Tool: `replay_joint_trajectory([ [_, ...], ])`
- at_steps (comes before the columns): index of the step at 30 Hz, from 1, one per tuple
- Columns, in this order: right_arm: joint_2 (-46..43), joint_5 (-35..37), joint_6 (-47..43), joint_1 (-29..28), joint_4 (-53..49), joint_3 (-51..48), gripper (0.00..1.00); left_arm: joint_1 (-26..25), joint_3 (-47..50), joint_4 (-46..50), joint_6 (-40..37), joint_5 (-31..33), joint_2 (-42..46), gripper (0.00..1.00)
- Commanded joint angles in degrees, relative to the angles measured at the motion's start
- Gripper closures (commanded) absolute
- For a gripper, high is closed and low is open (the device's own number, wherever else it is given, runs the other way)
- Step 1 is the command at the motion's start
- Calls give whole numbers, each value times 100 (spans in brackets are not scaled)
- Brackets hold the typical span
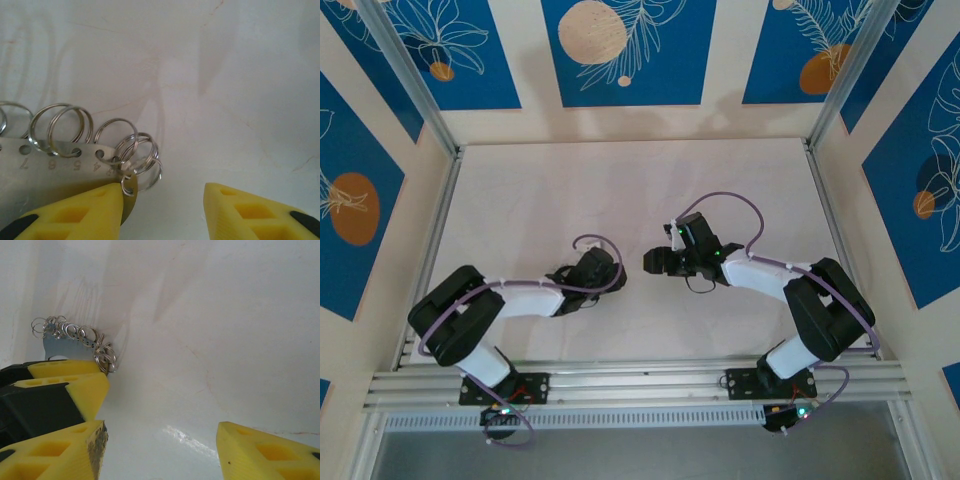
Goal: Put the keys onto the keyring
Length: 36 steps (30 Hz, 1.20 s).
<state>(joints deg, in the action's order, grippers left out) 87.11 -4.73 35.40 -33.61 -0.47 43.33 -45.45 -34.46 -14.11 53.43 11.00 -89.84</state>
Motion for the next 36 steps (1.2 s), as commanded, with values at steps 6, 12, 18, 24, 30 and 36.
replay_joint_trajectory([
  [6,-139,-72,13,56,-47,-73,39,51,-257,-246,-304,-169,-233,54],
  [12,-176,-88,16,64,-58,-105,39,52,-127,-773,-443,-450,-257,54],
  [18,-160,-202,36,40,7,-128,40,48,124,-1352,-424,-696,-117,54],
  [24,-18,-365,158,-121,175,-145,46,54,180,-1036,-480,-437,441,53],
  [30,468,-532,340,-508,426,63,52,186,5,-85,-824,-48,1183,51],
  [36,1092,-678,553,-749,653,412,59,775,157,428,-1031,-84,1905,51],
])
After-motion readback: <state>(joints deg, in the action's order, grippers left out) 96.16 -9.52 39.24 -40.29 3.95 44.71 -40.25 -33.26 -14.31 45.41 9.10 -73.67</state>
